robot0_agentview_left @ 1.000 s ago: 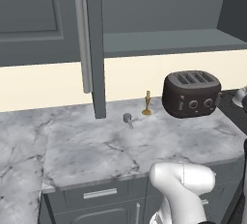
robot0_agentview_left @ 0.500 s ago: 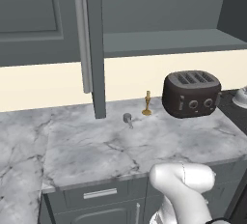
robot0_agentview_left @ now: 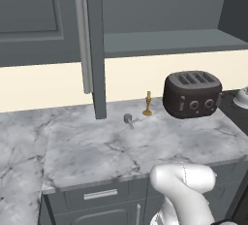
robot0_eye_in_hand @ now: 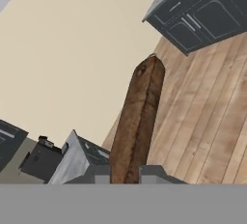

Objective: Pick the pan from the cabinet and place it on the stove. Then turn on the stove burner for the pan.

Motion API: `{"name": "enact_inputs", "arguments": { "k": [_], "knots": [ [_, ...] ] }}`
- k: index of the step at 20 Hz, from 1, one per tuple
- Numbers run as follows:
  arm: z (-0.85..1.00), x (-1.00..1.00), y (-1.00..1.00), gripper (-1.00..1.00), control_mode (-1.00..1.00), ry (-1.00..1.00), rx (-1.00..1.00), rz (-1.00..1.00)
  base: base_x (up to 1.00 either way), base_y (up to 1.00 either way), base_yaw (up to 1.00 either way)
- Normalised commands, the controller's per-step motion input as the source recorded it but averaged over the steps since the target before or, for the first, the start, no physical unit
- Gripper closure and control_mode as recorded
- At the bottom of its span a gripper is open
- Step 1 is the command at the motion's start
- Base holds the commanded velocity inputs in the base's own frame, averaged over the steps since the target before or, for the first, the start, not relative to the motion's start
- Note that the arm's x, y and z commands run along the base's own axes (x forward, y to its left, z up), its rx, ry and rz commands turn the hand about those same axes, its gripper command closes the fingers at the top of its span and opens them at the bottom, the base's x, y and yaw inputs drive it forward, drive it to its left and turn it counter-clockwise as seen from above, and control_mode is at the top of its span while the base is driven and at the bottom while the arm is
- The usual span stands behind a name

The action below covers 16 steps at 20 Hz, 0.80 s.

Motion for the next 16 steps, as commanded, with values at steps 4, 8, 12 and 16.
{"name": "enact_inputs", "arguments": {
  "k": [4,8,12,16],
  "knots": [
    [-0.29,0.14,-0.12,1.00,-1.00,-0.08,0.00,-0.02,0.00,0.00,0.00],
    [-0.27,0.18,-0.10,1.00,-1.00,-0.09,0.00,-0.02,0.00,0.00,0.00],
    [-0.26,0.17,-0.13,1.00,-1.00,-0.09,0.00,-0.02,0.00,0.00,0.00],
    [-0.23,0.23,-0.14,1.00,-1.00,-0.07,0.00,-0.02,0.00,0.00,0.00]
  ]
}}
